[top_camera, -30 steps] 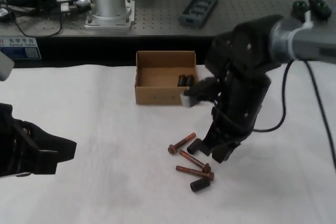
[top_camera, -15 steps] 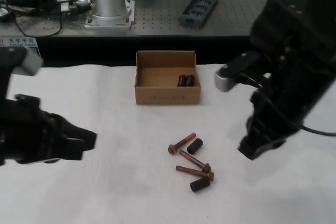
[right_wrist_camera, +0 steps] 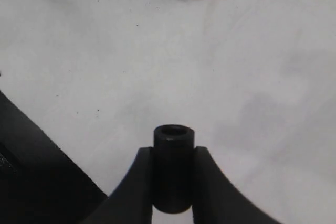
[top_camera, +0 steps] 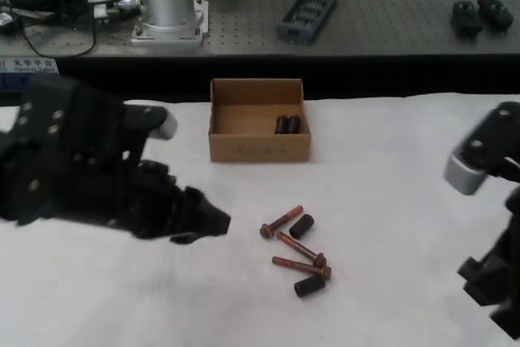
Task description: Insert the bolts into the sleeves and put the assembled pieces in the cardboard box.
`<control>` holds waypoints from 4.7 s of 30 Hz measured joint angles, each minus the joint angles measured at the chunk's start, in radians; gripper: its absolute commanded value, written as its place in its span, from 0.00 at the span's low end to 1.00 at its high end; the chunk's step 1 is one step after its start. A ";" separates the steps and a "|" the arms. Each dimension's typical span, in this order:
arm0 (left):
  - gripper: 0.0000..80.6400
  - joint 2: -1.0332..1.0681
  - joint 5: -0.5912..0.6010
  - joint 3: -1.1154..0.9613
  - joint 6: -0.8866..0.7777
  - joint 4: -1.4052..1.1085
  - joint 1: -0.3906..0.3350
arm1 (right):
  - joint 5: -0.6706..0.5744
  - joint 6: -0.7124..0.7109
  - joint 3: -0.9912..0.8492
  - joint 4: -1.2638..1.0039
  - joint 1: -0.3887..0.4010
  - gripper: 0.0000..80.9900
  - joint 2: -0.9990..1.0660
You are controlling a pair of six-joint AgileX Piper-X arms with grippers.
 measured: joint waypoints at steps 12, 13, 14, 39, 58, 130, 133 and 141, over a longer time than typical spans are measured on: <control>0.38 0.425 -0.097 -0.501 0.454 0.158 -0.066 | 0.000 0.000 0.039 0.005 -0.096 0.03 -0.063; 0.38 0.451 -0.097 -0.533 0.459 0.183 -0.066 | 0.000 0.000 0.039 0.005 -0.097 0.03 -0.063; 0.38 0.470 -0.099 -0.555 0.474 0.198 -0.066 | 0.000 0.000 0.039 0.005 -0.104 0.03 -0.063; 0.38 0.587 -0.168 -0.649 0.544 0.299 -0.148 | -0.046 0.000 0.107 -0.048 -0.162 0.03 -0.063; 0.38 0.587 -0.236 -0.649 0.620 0.314 -0.146 | -0.046 0.000 0.107 -0.048 -0.162 0.03 -0.063; 0.01 0.453 -0.149 -0.543 2.410 0.792 -0.040 | -0.047 -0.222 0.107 -0.237 -0.162 0.03 -0.063; 0.01 0.453 -0.159 -0.509 2.461 0.788 -0.040 | -0.047 -0.222 0.107 -0.241 -0.162 0.03 -0.063; 0.23 0.451 -0.149 -0.451 2.489 0.719 -0.042 | -0.047 -0.222 0.107 -0.242 -0.162 0.03 -0.063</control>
